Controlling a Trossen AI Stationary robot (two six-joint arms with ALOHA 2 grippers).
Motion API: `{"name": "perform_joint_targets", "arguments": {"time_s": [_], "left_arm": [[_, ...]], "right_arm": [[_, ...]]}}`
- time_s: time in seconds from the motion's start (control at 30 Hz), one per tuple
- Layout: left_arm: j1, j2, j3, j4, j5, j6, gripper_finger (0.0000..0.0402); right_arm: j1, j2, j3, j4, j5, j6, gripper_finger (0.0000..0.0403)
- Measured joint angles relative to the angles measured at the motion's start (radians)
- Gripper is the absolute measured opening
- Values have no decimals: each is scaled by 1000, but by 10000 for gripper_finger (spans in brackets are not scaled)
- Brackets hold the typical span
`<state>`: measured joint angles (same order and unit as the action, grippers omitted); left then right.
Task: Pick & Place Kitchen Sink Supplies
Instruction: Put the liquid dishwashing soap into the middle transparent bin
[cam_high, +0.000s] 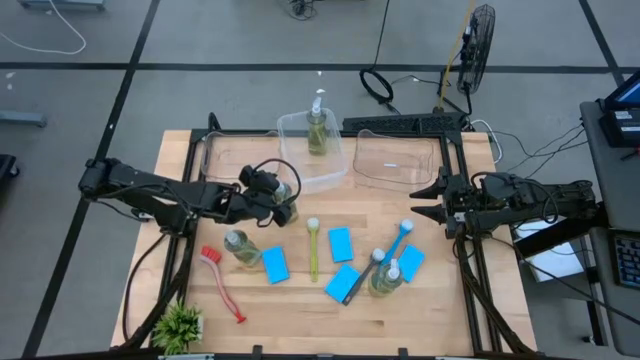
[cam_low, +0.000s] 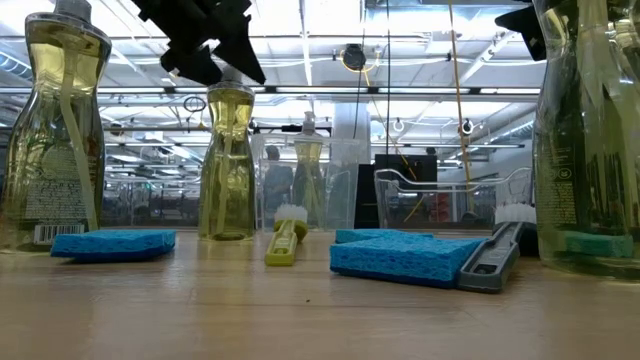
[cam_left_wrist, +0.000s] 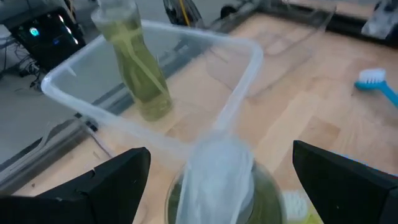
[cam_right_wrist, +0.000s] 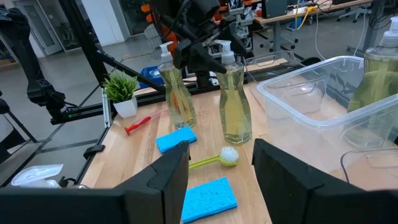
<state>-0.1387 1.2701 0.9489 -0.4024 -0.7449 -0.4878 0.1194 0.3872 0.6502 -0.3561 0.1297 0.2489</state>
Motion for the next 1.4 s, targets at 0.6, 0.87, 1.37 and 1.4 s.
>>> {"name": "perform_joint_targets", "arguments": {"time_s": [0.6,0.87,1.37,1.4], "left_arm": [[19,0,0,7,-49,14,392],[19,0,0,-23,-44,-15,375],[23,-1,1,-14,7,0,108],[22,-1,1,-11,7,0,108]], "right_arm": [[0,0,0,0,0,0,167],[0,0,0,0,0,0,167],[0,0,0,0,0,0,167],[0,0,0,0,0,0,167]]}}
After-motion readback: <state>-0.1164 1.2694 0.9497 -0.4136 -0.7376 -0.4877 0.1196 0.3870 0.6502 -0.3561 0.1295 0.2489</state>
